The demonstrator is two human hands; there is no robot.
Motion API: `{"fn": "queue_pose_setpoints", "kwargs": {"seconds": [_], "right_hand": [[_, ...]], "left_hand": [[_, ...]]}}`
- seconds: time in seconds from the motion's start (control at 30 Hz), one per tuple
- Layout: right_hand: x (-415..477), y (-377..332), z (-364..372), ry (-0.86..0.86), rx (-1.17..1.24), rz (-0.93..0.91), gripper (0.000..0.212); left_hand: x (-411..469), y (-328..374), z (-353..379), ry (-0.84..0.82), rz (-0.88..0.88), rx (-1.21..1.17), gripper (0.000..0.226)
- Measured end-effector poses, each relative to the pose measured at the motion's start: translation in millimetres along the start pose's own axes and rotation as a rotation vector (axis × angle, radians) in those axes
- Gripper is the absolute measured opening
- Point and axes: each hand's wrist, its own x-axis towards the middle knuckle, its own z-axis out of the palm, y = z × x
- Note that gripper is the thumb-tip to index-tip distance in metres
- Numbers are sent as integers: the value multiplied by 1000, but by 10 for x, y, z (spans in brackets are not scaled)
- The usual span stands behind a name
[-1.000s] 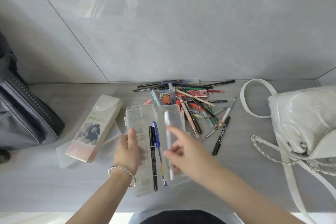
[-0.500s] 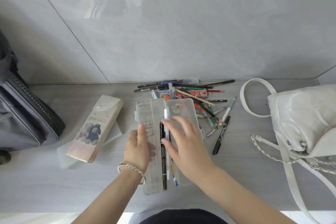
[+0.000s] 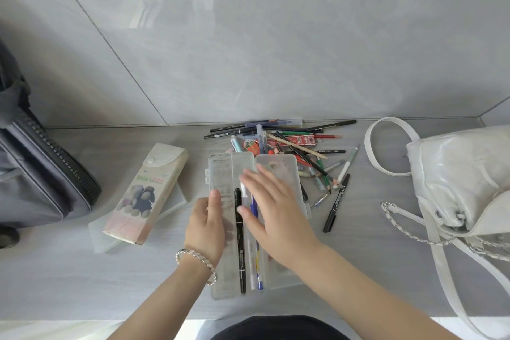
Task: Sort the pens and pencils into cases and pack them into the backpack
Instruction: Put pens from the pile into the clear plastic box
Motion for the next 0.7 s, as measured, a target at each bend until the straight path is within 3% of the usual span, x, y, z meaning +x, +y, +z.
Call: {"fn": "queue_pose_setpoints", "kwargs": {"seconds": [0.2, 0.33, 0.4, 0.5, 0.6, 0.7], "right_hand": [[23, -83, 164, -57, -92, -5, 42], [-5, -68, 100, -115, 98, -3, 38], [37, 69, -11, -50, 200, 75, 33], [111, 508, -178, 61, 85, 333, 19], [120, 956, -299, -240, -119, 568, 21], [46, 1135, -306, -656, -278, 431, 21]], "left_hand": [[30, -84, -19, -32, -59, -3, 42], [59, -134, -46, -32, -109, 20, 45], [96, -135, -63, -17, -126, 32, 46], [181, -105, -98, 9, -130, 44, 45], [254, -90, -138, 30, -117, 48, 50], [284, -88, -168, 49, -100, 55, 55]]}}
